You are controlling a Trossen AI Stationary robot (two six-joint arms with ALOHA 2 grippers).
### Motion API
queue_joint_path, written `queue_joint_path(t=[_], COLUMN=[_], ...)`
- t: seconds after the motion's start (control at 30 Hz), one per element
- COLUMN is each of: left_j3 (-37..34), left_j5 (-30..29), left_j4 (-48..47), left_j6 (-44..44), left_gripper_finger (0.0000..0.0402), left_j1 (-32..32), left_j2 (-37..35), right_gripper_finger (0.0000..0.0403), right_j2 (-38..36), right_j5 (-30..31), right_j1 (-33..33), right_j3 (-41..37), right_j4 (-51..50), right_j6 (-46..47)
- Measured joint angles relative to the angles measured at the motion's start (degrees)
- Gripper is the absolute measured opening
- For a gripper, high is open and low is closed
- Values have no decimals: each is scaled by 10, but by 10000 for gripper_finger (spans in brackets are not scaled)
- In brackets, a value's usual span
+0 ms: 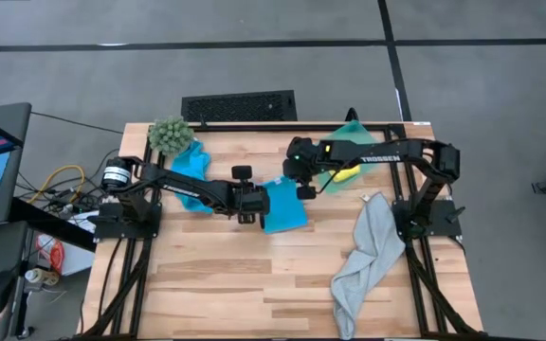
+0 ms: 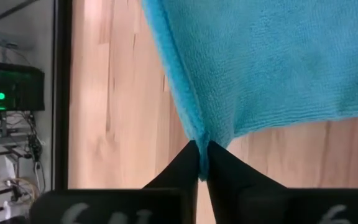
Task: Fold microfiber towels
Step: Fold the right blue towel
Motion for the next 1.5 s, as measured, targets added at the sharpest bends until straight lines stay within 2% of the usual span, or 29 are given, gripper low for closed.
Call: queue_joint_path(t=[0.23, 0.47, 0.57, 0.67, 0.77, 0.83, 0.9, 1.0, 1.07, 1.13, 1.23, 1.5], left_j3=[0, 0, 0, 0, -3, -13, -38, -94, -131, -160, -177, -160], left_j5=[5, -4, 2, 85, 124, 122, 115, 105, 95, 77, 74, 95], left_j4=[40, 83, 72, 82, 100, 116, 175, 313, 403, 443, 498, 506], left_j6=[39, 75, 38, 6, -17, -17, -3, 38, 60, 64, 60, 33], left_gripper_finger=[85, 132, 138, 133, 116, 101, 86, 72, 67, 64, 64, 64], left_j1=[3, 21, 24, 3, -31, -60, -90, -122, -127, -126, -117, -108], left_j2=[0, 0, -15, -51, -84, -103, -114, -112, -98, -84, -58, 29], right_gripper_finger=[110, 125, 125, 123, 123, 122, 122, 122, 122, 122, 122, 122], right_j2=[0, 0, -14, -36, -78, -114, -152, -199, -209, -210, -191, -76], right_j5=[-2, -5, -57, -137, -193, -197, -173, -90, -54, -18, 28, 26], right_j1=[-15, -17, -9, 6, 37, 62, 89, 126, 147, 165, 177, 179], right_j3=[0, 0, 0, -2, -45, -98, -162, -259, -314, -354, -382, -383], right_j4=[-5, -39, -74, -108, -77, -36, 27, 174, 268, 337, 404, 475], right_j6=[16, 26, 36, 48, 61, 75, 95, 131, 145, 154, 165, 193])
